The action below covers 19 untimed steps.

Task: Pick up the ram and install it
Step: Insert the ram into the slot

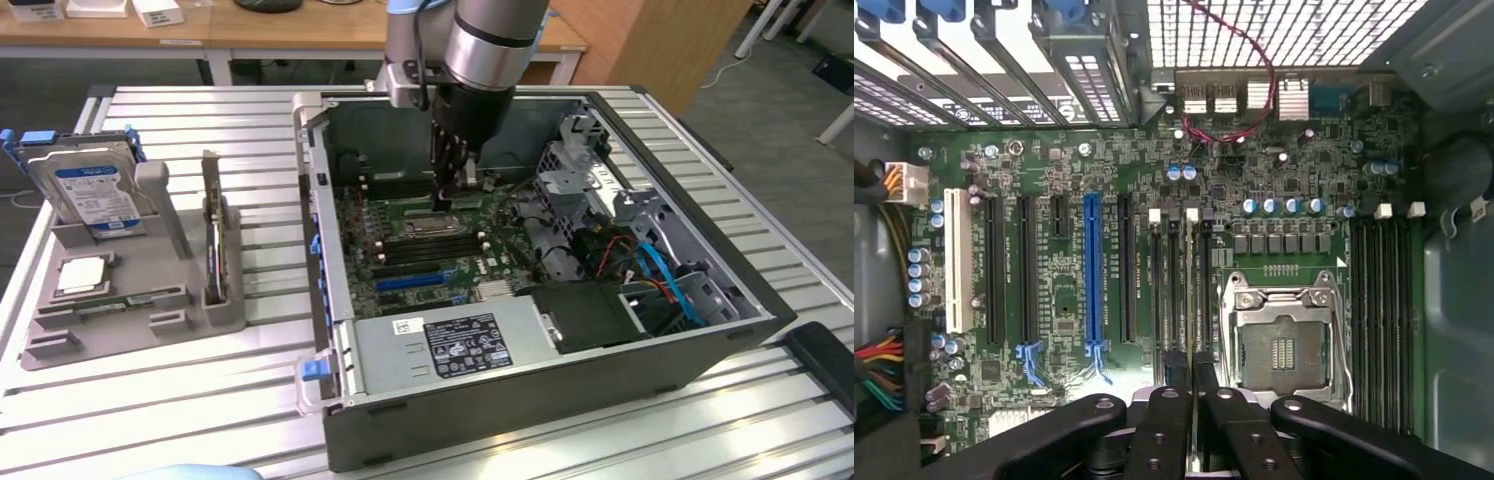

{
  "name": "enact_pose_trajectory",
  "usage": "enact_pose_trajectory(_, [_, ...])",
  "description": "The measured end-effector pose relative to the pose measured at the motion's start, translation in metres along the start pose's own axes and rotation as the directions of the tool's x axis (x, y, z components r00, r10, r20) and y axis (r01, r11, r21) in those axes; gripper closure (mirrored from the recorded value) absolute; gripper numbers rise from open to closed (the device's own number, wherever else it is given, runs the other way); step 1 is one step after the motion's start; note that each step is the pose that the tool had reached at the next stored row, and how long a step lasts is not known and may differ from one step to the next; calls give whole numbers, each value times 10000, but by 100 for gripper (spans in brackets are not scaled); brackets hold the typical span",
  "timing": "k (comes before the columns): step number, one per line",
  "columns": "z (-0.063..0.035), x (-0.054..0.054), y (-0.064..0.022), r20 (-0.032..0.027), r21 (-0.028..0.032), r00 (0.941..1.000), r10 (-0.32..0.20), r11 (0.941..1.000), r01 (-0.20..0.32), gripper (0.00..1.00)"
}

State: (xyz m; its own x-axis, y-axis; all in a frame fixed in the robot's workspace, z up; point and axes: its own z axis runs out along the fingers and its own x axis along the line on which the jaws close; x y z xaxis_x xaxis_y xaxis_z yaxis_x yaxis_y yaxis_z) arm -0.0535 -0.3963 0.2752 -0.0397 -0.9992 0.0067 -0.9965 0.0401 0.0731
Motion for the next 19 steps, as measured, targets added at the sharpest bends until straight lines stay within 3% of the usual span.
enact_pose_trajectory(9, [94,0,-5,-12,71,10000,3,10000,-3,87])
enact_pose_trajectory(19, [170,0,-11,-78,79,10000,29,10000,-29,87])
